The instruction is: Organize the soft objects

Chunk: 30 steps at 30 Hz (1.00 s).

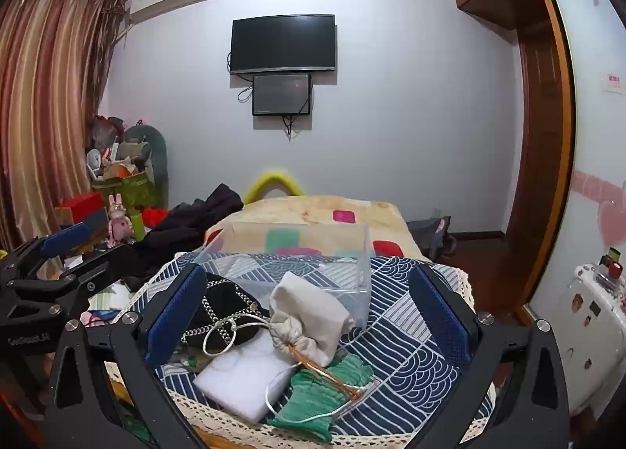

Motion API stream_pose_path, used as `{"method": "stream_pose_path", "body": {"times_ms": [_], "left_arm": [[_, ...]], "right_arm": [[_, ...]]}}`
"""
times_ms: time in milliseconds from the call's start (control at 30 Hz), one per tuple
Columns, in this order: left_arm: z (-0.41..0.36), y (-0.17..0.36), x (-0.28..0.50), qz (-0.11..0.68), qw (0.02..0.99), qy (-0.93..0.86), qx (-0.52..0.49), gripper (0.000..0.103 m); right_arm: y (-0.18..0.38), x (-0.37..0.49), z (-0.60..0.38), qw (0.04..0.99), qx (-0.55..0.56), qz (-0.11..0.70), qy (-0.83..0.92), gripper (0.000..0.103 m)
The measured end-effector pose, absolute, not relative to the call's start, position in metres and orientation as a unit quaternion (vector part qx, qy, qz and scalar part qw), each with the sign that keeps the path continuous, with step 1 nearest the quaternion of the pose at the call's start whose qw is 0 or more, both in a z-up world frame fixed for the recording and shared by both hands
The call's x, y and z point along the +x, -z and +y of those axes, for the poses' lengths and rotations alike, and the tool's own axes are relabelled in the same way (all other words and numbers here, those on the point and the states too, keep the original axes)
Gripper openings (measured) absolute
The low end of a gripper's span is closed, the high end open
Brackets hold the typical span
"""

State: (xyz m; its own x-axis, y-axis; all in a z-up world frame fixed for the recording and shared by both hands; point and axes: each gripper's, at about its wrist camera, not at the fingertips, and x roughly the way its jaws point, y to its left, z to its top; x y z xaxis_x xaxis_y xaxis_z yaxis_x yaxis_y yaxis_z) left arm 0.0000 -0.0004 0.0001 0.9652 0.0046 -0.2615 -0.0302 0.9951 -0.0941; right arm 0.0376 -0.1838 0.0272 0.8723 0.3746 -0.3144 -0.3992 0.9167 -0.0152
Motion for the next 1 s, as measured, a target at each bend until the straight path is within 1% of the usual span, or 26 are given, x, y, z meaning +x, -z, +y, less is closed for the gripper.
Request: {"method": "stream_pose_path", "body": {"times_ms": [167, 333, 1000], "left_arm": [[0.004, -0.001, 0.004, 0.139, 0.989, -0.004, -0.052, 0.103], [-0.003, -0.007, -0.004, 0.123, 0.992, -0.005, -0.041, 0.103], [-0.007, -0.010, -0.010, 0.112, 0.993, -0.007, -0.037, 0.103]], "right_arm": [[-0.027, 0.037, -0.183, 0.967, -0.039, 0.155, -0.199, 0.103], [-0.028, 0.039, -0.186, 0.967, -0.036, 0.156, -0.199, 0.103], [-0.031, 0.034, -0.188, 0.968, -0.028, 0.150, -0.200, 0.103]]}}
